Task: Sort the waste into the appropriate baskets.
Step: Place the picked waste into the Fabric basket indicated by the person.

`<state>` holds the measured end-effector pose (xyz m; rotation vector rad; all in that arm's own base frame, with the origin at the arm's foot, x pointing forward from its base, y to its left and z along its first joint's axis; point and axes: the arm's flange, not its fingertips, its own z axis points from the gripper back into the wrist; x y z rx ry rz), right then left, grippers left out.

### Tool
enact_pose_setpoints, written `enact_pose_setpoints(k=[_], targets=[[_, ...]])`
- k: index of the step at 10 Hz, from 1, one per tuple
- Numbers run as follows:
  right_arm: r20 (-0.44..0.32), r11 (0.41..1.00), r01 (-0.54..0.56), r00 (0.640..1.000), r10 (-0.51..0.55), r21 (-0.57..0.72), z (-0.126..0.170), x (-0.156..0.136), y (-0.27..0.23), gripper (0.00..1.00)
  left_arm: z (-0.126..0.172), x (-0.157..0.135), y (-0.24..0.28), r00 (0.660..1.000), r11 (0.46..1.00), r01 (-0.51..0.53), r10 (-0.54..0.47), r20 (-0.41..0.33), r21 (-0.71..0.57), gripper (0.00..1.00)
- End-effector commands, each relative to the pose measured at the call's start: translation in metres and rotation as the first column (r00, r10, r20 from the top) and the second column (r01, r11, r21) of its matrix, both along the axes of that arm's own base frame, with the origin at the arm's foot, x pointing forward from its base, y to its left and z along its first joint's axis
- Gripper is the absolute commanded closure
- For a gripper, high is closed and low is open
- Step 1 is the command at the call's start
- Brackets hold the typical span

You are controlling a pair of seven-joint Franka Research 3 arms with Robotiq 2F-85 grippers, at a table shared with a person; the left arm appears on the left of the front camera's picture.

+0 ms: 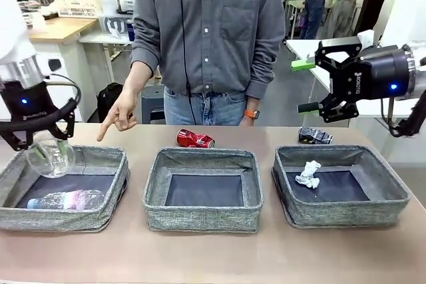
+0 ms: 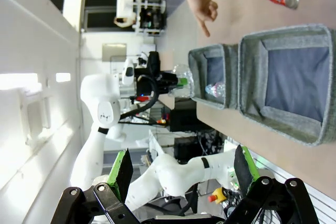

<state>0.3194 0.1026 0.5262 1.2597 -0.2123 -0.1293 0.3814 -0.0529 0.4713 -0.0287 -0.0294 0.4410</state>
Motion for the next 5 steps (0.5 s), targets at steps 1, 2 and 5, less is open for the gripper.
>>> enact_pose_setpoints(k=[1,2,5], targets=[[-0.013,1.000,0.003,1.000,-0.003,0.009,0.0019,-0.0007,0.0008,0.00,-0.0042,0.0051,-0.0068,1.000,0.999,-0.029,0.029,0.000,-0.026,0.63],[-0.013,1.000,0.003,1.000,-0.003,0.009,0.0019,-0.0007,0.0008,0.00,-0.0035,0.0043,-0.0064,0.999,0.999,-0.036,0.036,0.002,-0.025,0.63],[-0.013,1.000,0.003,1.000,-0.003,0.009,0.0019,-0.0007,0.0008,0.00,-0.0025,0.0021,-0.0061,0.999,0.999,-0.034,0.034,0.023,-0.009,0.00]])
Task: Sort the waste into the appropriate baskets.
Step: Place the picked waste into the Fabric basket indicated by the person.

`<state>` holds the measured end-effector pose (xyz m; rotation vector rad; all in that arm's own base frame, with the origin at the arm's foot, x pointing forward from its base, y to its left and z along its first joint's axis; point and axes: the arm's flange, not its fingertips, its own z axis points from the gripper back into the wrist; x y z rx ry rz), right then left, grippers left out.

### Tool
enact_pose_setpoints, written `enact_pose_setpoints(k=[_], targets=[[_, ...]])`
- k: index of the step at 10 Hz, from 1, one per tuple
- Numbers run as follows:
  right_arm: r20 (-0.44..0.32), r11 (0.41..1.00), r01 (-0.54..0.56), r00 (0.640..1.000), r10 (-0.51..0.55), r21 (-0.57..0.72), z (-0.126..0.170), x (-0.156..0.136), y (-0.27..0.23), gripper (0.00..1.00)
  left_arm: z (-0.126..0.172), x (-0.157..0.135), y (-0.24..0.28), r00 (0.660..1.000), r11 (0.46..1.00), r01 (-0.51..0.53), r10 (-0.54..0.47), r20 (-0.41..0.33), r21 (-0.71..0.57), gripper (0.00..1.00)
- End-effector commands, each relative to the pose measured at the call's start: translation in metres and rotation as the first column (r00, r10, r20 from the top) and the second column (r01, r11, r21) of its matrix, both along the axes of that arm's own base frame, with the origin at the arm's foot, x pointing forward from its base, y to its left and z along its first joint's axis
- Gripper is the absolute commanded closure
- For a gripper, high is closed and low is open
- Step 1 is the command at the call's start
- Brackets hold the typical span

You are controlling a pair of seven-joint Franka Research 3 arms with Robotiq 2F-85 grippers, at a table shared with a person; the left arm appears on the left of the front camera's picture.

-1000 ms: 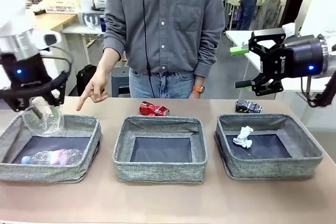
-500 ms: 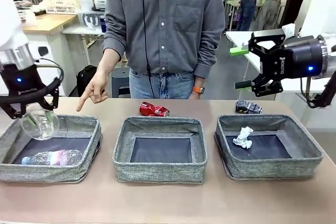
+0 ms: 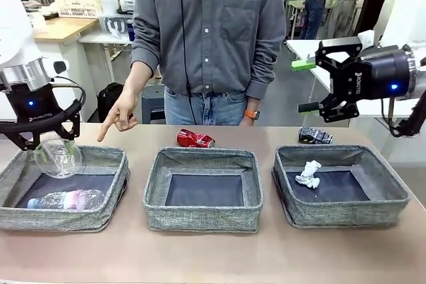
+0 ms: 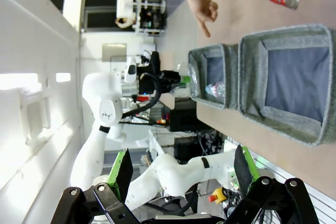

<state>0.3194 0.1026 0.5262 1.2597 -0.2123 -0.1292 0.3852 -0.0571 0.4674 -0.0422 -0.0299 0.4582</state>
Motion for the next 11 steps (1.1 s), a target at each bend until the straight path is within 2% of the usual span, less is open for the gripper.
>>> enact_pose_setpoints(k=[1,4,9,10,11], targets=[[-0.013,1.000,0.003,1.000,-0.003,0.009,0.002,-0.001,0.001,0.00,0.004,-0.002,-0.003,0.999,1.000,-0.025,0.025,0.039,-0.003,0.00],[-0.013,1.000,0.003,1.000,-0.003,0.009,0.002,-0.001,0.001,0.00,0.013,-0.005,-0.006,0.997,0.999,-0.034,0.033,0.068,0.013,0.00],[-0.013,1.000,0.003,1.000,-0.003,0.009,0.002,-0.001,0.001,0.00,0.016,-0.006,-0.012,0.998,1.000,-0.008,0.007,0.067,0.003,0.00],[-0.013,1.000,0.003,1.000,-0.003,0.009,0.002,-0.001,0.001,0.00,0.021,-0.006,-0.019,0.999,0.999,0.034,-0.032,0.029,-0.041,0.00],[-0.013,1.000,0.003,1.000,-0.003,0.009,0.002,-0.001,0.001,0.00,0.035,-0.007,-0.034,0.994,0.979,0.108,-0.107,0.016,-0.172,0.00]])
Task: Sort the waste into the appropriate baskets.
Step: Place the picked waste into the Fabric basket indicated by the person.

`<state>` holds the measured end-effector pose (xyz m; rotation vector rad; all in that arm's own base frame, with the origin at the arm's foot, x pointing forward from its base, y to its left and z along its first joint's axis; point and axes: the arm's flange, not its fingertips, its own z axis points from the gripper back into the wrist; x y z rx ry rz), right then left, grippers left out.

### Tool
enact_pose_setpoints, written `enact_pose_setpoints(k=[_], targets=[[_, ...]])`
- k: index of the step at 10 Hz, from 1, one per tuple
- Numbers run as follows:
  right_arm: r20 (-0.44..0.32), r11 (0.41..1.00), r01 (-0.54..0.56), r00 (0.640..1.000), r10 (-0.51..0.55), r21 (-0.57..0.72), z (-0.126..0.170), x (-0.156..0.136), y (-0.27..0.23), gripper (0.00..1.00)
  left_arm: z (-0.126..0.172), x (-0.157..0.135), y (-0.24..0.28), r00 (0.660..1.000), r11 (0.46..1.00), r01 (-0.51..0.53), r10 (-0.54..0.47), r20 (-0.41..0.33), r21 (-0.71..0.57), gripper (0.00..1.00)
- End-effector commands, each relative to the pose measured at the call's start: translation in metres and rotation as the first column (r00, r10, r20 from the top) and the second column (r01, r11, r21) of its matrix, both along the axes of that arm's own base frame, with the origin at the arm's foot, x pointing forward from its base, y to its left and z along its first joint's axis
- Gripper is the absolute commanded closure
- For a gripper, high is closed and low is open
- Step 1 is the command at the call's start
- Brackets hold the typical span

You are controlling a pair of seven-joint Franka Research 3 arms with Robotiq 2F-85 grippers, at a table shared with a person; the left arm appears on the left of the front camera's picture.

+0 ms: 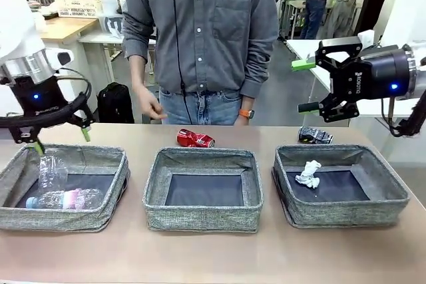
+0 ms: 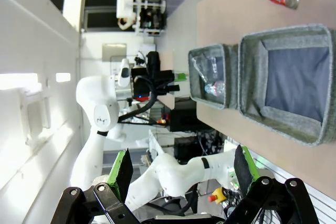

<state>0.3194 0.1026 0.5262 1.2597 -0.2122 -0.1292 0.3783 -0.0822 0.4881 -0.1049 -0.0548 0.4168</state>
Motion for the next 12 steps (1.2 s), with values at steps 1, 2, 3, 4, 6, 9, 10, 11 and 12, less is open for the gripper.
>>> enact_pose_setpoints(k=[1,2,3,4,6,9,10,11,12], targets=[[-0.013,1.000,0.003,1.000,-0.003,0.009,0.002,-0.001,0.001,0.00,0.034,-0.002,-0.023,0.986,0.908,0.166,-0.162,0.042,-0.384,0.00],[-0.013,1.000,0.003,1.000,-0.003,0.009,0.002,-0.001,0.001,0.00,0.050,-0.003,-0.024,0.963,0.762,0.263,-0.173,0.205,-0.592,0.00],[-0.013,1.000,0.003,1.000,-0.003,0.009,0.002,-0.001,0.001,0.00,0.059,-0.003,-0.024,0.949,0.617,0.308,-0.142,0.283,-0.724,0.00],[-0.013,1.000,0.003,1.000,-0.003,0.009,0.002,-0.001,0.001,0.00,0.061,-0.002,-0.024,0.943,0.473,0.331,-0.127,0.309,-0.817,0.00],[-0.013,1.000,0.003,1.000,-0.003,0.009,0.002,-0.001,0.001,0.00,0.046,-0.007,-0.014,0.931,0.347,0.364,-0.102,0.351,-0.864,0.00],[-0.013,1.000,0.003,1.000,-0.003,0.009,0.002,-0.001,0.001,0.00,-0.006,-0.027,0.014,0.901,0.206,0.416,0.034,0.432,-0.885,0.00],[-0.013,1.000,0.003,1.000,-0.003,0.009,0.002,-0.001,0.001,0.00,-0.022,-0.024,0.018,0.949,0.222,0.308,-0.006,0.314,-0.925,0.00],[-0.013,1.000,0.003,1.000,-0.003,0.009,0.002,-0.001,0.001,0.00,-0.038,-0.011,0.012,0.982,0.296,0.156,-0.146,0.116,-0.942,0.00],[-0.013,1.000,0.003,1.000,-0.003,0.009,0.002,-0.001,0.001,0.00,-0.001,-0.022,0.017,0.915,0.218,0.382,0.050,0.401,-0.898,0.00]])
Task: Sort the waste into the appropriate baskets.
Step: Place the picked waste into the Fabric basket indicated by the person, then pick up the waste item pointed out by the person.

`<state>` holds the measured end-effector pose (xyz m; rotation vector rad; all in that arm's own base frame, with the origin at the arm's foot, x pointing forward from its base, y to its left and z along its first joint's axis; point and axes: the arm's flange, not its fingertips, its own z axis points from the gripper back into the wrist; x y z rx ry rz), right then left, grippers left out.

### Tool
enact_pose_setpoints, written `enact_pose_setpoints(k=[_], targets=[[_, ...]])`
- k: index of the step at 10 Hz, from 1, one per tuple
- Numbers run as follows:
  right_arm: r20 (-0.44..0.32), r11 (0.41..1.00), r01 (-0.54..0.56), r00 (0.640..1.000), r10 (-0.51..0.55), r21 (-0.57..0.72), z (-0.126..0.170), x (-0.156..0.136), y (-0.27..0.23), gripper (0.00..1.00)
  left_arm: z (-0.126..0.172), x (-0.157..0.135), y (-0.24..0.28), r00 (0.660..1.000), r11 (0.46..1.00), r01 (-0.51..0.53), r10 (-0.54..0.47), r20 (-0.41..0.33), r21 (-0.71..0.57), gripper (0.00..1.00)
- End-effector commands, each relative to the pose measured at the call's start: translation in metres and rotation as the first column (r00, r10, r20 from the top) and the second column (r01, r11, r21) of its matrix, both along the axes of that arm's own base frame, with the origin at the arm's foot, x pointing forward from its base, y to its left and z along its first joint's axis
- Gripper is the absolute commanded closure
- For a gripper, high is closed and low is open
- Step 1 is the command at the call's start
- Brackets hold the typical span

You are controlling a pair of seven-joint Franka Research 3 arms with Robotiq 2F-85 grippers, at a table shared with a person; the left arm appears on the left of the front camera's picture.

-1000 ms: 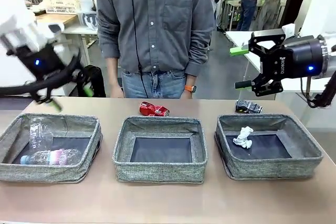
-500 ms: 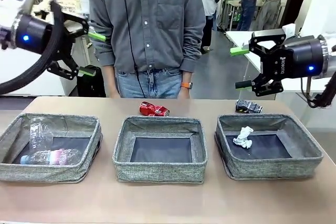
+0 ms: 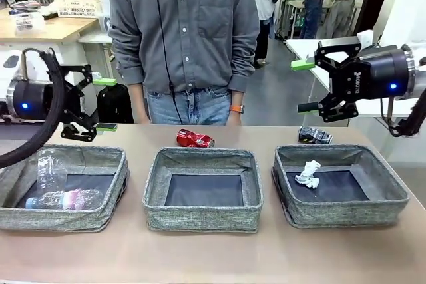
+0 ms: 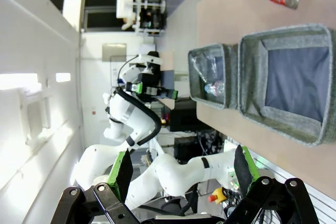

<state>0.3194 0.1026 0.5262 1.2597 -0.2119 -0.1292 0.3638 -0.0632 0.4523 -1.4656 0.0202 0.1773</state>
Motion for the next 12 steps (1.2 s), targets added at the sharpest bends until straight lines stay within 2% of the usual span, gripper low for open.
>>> enact_pose_setpoints(k=[1,12], targets=[[-0.013,1.000,0.003,1.000,-0.003,0.009,0.0019,-0.0006,0.0008,0.00,0.0350,-0.0071,-0.0016,0.989,0.998,-0.058,0.061,0.132,-0.026,0.00],[-0.013,1.000,0.003,1.000,-0.003,0.009,0.0019,-0.0006,0.0008,0.00,0.0350,-0.0071,-0.0016,0.989,0.998,-0.058,0.061,0.132,-0.026,0.00]])
